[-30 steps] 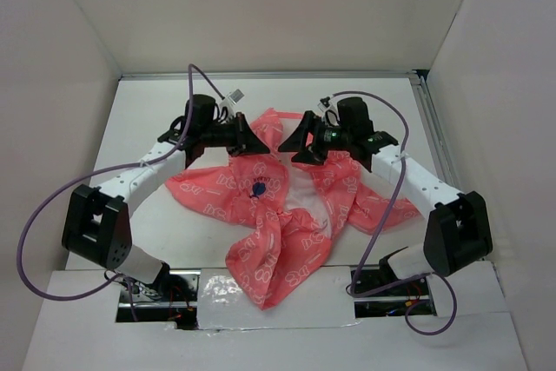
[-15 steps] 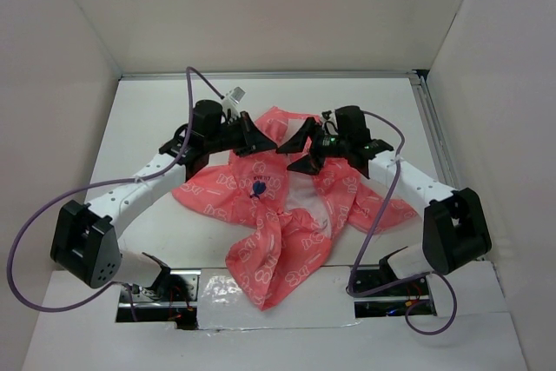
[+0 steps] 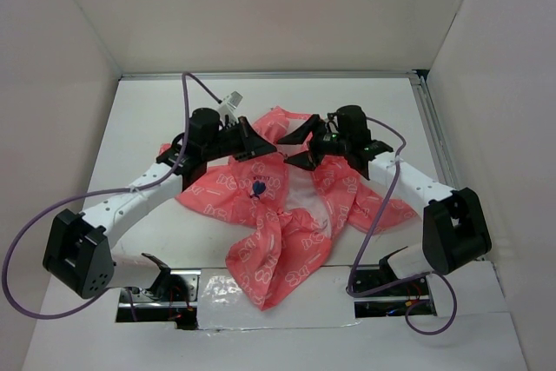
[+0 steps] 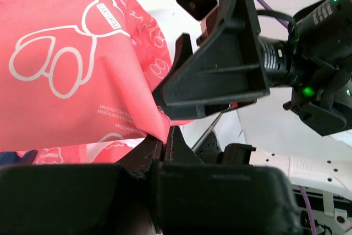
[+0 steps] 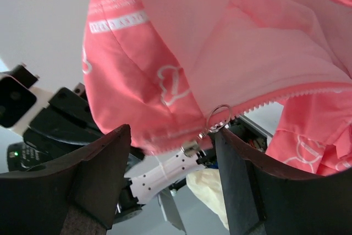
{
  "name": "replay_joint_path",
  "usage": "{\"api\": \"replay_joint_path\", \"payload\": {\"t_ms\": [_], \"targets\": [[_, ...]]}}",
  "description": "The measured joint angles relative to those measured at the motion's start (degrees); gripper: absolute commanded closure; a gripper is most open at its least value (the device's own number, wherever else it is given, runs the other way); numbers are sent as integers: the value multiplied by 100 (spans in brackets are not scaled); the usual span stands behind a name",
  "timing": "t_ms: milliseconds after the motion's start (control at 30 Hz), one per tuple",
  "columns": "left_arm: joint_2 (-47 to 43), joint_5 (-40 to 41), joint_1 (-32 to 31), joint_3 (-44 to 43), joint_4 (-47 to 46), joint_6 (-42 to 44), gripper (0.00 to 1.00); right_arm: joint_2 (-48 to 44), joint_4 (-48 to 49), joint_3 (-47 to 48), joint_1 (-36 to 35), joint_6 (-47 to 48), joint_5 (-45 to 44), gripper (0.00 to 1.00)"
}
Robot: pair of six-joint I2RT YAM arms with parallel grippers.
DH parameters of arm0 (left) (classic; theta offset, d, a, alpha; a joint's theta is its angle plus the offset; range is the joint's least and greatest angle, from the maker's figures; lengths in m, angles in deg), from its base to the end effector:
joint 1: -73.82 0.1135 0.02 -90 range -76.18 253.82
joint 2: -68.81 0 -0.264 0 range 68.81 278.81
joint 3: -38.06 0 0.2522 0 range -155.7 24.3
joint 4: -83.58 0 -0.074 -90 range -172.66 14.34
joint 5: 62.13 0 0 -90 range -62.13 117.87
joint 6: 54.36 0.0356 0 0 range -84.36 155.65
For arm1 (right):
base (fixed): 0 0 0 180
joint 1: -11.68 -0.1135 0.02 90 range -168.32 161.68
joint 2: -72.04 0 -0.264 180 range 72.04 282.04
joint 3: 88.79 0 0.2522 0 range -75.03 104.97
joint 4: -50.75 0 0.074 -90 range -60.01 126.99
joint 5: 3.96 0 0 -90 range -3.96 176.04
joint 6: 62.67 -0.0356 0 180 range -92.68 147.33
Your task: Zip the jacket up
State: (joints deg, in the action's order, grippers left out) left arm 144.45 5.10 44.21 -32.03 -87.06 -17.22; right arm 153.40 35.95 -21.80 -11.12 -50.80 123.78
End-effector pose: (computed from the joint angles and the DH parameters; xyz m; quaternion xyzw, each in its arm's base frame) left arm 0.2616 -0.1645 0.3174 -0.0388 0.7856 -0.5115 0.3461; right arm 0.2809 0.1417 0.2621 0.2339 0.7988 0.5470 0.0898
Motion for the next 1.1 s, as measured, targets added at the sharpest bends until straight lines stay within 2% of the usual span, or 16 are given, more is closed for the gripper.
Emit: {"api": "replay_joint_path", "payload": {"t_ms": [167,300,333,367,433,467,533,733,767,833,867,900,1100], "targets": [[-50,-9,-61,76,-42,7,100,0,83,0,39,-151,-94,34],[-116,-9,-61,144,-74,9,100,0,70,4,87,-168,-109,52],[-129,-7,-61,144,-76,9,100,0,59,17,87,-149,-120,53],[-142,-4,-61,146,-76,11,100,0,24,37,90,-131,-149,61],[-170,2,-61,151,-76,15,100,-2,-61,79,101,-52,-247,68],[-181,2,-61,151,-74,17,100,-13,-79,81,111,-17,-284,86],[-219,-2,-61,173,-74,17,100,-37,-131,81,133,61,-334,100],[-238,-15,-76,223,-55,24,100,-66,-369,254,142,372,-422,100],[-238,-26,-76,223,-35,31,98,-66,-431,308,142,450,-448,100],[-238,-46,-79,199,87,107,57,-68,-531,428,142,654,-479,100],[-238,-66,-81,155,225,201,33,-66,-621,525,142,881,-483,100],[-238,-98,-83,98,382,306,1,-66,-686,616,144,1084,-485,100],[-238,-520,72,-551,1427,861,1,-66,-1086,1436,149,2872,39,100]]}}
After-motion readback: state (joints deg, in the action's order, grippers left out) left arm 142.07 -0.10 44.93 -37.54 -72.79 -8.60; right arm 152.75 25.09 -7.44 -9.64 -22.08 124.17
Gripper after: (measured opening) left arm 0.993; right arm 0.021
